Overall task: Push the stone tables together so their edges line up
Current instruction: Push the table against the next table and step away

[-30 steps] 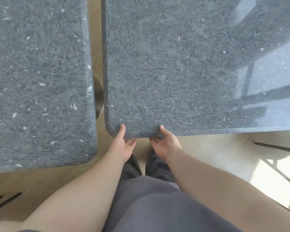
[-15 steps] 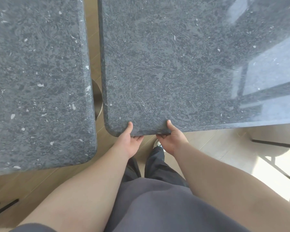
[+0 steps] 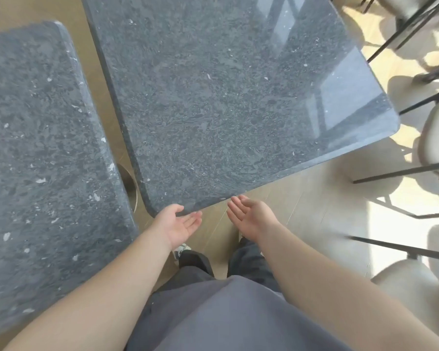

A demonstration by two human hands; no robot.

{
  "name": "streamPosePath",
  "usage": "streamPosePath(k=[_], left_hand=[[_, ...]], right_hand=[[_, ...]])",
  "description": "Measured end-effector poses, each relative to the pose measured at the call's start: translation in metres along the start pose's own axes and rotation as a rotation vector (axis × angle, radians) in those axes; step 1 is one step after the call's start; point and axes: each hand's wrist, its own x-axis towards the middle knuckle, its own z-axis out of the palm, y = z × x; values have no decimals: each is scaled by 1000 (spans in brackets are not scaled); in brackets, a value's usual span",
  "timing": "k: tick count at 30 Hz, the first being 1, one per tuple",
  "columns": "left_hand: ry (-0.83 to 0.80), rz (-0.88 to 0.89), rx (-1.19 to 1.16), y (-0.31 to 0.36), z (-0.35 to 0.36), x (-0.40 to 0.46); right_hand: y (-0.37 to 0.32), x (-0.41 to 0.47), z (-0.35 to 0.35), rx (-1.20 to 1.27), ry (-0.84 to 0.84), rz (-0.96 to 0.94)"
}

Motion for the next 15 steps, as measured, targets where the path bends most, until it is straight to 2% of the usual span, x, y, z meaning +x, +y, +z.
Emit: streamPosePath(k=[3, 8, 15], left_hand=[[-27, 88, 49, 4, 11, -13], [-91, 177, 4, -3, 58, -37], [-186, 231, 41, -83, 183, -55]], right_hand=[[-13, -13, -16, -15, -51, -38], [-64, -33, -55, -37, -115, -100], [-185, -71, -139, -58, -141, -171]])
